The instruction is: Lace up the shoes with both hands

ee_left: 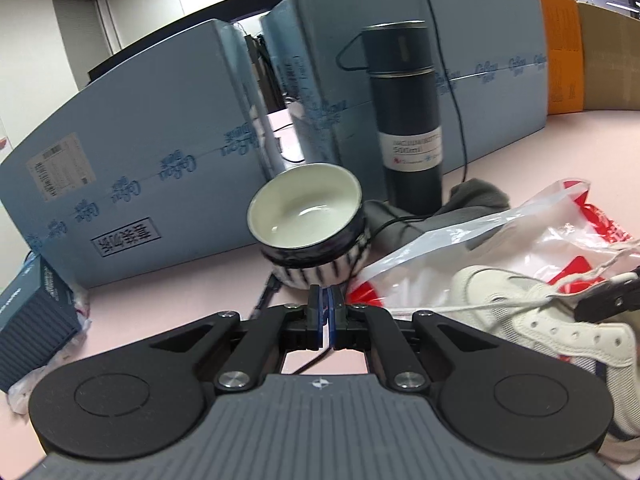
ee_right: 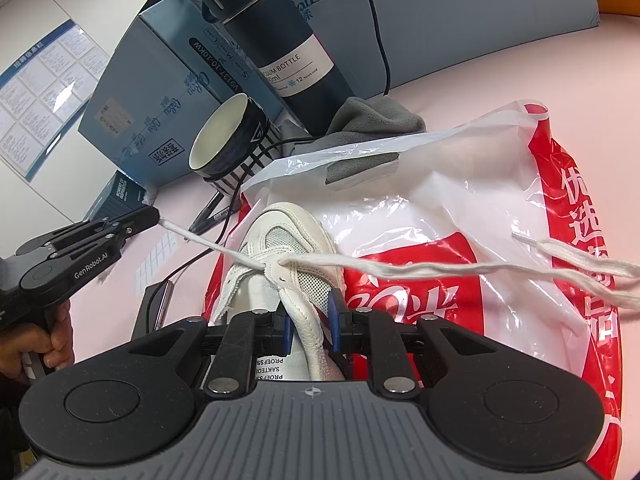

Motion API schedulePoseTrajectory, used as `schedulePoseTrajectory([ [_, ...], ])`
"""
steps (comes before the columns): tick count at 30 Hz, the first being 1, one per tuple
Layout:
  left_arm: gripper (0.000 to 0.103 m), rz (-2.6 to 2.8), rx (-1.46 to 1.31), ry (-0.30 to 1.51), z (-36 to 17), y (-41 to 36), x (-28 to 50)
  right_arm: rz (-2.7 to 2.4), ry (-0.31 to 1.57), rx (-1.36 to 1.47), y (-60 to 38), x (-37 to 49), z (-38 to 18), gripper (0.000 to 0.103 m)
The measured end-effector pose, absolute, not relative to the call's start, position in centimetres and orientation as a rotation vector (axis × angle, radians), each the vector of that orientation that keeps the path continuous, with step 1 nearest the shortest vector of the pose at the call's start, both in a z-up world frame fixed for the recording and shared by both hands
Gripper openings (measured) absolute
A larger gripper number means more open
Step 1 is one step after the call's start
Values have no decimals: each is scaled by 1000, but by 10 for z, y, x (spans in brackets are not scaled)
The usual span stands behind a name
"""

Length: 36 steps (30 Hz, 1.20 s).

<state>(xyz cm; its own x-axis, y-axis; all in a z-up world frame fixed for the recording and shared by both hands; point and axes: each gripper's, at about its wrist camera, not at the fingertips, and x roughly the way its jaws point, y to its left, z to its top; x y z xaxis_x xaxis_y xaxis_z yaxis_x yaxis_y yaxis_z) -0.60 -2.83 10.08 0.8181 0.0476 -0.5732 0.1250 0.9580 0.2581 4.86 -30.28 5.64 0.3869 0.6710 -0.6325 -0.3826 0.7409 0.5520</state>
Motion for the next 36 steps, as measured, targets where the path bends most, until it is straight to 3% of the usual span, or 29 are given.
schedulePoseTrajectory([
  [36, 2, 266, 369, 563, 132, 65, -20, 687, 963, 354, -305, 49, 55, 15],
])
